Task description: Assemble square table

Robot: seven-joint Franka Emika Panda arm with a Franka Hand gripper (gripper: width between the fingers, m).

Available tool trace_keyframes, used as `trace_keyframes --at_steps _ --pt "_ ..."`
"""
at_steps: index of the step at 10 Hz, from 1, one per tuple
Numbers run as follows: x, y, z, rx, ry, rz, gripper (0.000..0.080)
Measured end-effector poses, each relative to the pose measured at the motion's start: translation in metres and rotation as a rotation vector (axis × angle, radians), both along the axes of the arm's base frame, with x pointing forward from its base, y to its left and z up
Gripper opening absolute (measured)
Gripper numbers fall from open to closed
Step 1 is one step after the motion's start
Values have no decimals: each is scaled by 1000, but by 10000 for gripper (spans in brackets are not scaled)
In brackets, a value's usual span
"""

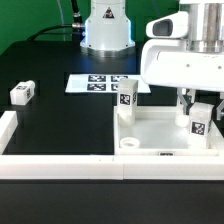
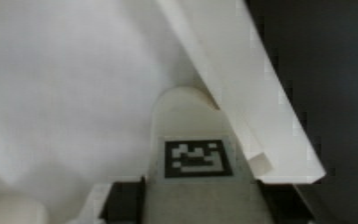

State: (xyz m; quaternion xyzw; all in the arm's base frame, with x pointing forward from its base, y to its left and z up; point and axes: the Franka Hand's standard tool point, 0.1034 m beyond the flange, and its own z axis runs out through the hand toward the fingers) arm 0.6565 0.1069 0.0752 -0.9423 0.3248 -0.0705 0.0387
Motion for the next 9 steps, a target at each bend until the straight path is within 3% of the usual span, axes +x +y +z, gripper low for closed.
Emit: trace_keyframes --at_steps 3,6,7,8,9 --pt "0 1 0 46 23 -245 291" --pt "0 1 0 47 23 -251 291" --pt "0 1 0 41 22 -217 464" --pt "0 0 1 35 21 -179 464" --pt "1 0 2 17 17 -88 605"
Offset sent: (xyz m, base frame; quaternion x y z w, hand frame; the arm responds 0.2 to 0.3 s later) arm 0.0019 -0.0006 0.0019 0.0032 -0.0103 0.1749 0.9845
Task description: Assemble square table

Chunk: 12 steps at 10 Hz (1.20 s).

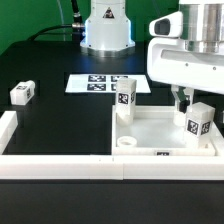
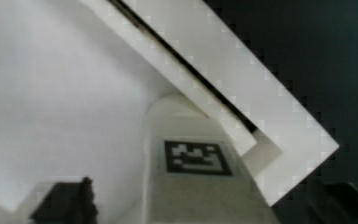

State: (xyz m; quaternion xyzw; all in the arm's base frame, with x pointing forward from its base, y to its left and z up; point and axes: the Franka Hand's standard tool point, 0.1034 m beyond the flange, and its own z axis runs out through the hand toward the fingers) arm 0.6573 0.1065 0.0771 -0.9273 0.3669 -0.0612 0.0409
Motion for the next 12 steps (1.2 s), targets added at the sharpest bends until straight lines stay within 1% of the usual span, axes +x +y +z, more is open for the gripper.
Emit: trace_keyframes --at_steps 1,2,5,8,10,12 --pt "0 1 1 -17 -4 115 636" --pt "1 2 1 -39 -9 239 647" --pt "0 5 1 -93 -16 554 648" --pt "1 8 2 -132 -21 774 648" --pt "1 2 1 -160 -22 926 648" --pt "2 0 1 -174 -22 1006 648"
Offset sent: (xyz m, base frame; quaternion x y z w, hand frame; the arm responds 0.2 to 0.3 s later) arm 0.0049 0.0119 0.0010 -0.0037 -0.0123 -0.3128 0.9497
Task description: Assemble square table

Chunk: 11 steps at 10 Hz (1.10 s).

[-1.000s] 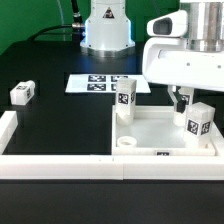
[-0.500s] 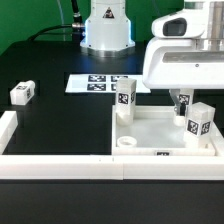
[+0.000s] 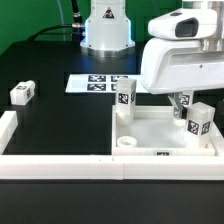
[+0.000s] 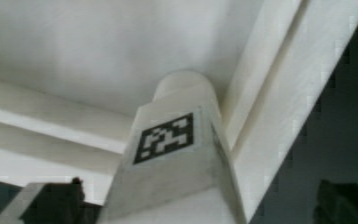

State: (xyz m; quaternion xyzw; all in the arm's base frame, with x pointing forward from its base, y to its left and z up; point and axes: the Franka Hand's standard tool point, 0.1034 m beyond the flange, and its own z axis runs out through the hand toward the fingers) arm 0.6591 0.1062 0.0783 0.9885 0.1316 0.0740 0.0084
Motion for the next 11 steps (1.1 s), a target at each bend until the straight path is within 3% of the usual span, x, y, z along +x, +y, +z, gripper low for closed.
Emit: trace_keyframes --at_steps 4,6,7,10,11 --pt "1 -5 0 -56 0 236 648" --pt "1 -5 0 -55 0 228 381" --pt "1 -5 0 -55 -1 228 291" --pt "1 -5 0 -51 -1 202 291" --pt "1 -4 0 -28 1 80 291"
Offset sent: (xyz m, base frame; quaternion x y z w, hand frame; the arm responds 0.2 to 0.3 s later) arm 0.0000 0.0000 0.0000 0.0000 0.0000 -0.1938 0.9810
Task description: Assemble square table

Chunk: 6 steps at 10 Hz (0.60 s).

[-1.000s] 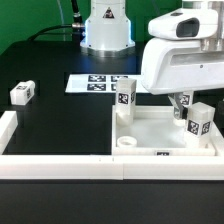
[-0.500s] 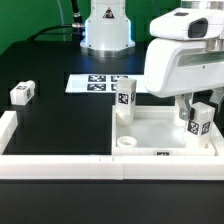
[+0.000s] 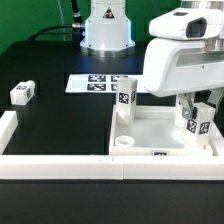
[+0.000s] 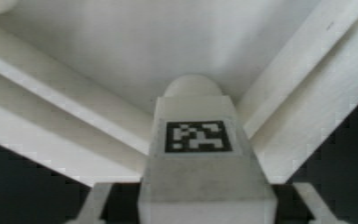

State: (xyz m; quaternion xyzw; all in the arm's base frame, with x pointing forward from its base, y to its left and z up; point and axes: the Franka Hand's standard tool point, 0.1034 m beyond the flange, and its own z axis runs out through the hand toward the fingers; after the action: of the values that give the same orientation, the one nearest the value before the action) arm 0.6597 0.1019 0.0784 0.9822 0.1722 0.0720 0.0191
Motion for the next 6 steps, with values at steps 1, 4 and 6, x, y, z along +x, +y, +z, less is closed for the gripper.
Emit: trace_keyframes --at_steps 1,4,6 --pt "0 0 0 23 3 -127 291" --pt "-2 0 -1 86 17 -427 291" --pt "-2 1 -1 124 18 -667 291"
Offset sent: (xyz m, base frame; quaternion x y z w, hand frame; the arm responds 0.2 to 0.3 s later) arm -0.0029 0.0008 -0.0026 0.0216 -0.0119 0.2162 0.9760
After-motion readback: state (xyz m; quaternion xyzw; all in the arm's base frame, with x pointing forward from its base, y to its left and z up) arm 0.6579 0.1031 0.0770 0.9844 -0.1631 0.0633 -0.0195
